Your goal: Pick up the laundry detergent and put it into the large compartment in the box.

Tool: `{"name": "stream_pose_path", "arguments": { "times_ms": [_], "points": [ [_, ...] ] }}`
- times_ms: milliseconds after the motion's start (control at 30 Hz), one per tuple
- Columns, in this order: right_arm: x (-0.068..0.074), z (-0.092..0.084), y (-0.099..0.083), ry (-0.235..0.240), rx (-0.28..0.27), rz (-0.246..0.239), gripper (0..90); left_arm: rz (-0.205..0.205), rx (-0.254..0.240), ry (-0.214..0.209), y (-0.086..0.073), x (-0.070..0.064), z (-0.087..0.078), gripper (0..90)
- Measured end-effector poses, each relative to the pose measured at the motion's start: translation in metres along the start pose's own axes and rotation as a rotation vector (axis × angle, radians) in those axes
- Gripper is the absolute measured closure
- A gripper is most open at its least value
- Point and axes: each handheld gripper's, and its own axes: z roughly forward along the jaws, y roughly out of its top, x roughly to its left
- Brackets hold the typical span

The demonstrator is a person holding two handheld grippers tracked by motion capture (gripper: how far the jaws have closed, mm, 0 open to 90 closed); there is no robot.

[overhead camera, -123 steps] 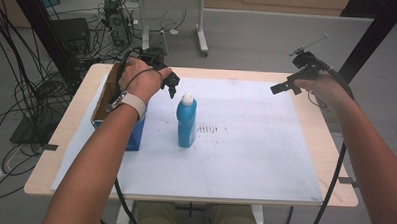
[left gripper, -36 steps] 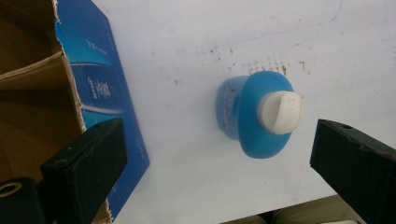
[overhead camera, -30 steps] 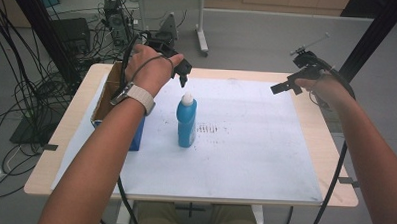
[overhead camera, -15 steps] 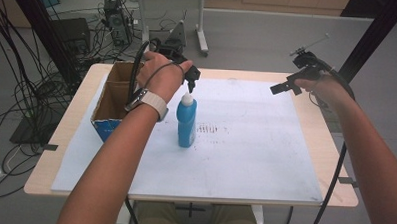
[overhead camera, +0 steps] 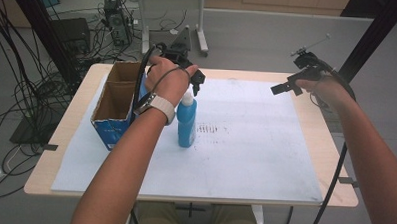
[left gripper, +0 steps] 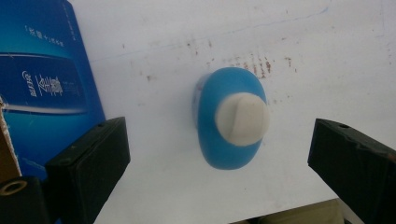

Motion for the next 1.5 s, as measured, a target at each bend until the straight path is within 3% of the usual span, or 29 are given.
{"name": "stream_pose_path", "arguments": {
  "times_ms": [1000,1500],
  "points": [
    [0.001,0.0,-0.001,0.005,-0.003,-0.001,5.3,-0.009,-0.008,-0.001,-0.001,-0.014,0.019,6.5],
    [-0.001,0.002,-0.003,0.009,-0.002,0.002,5.2,-0.031,0.006,-0.013,-0.001,-0.015,0.032,6.6]
  ]
}}
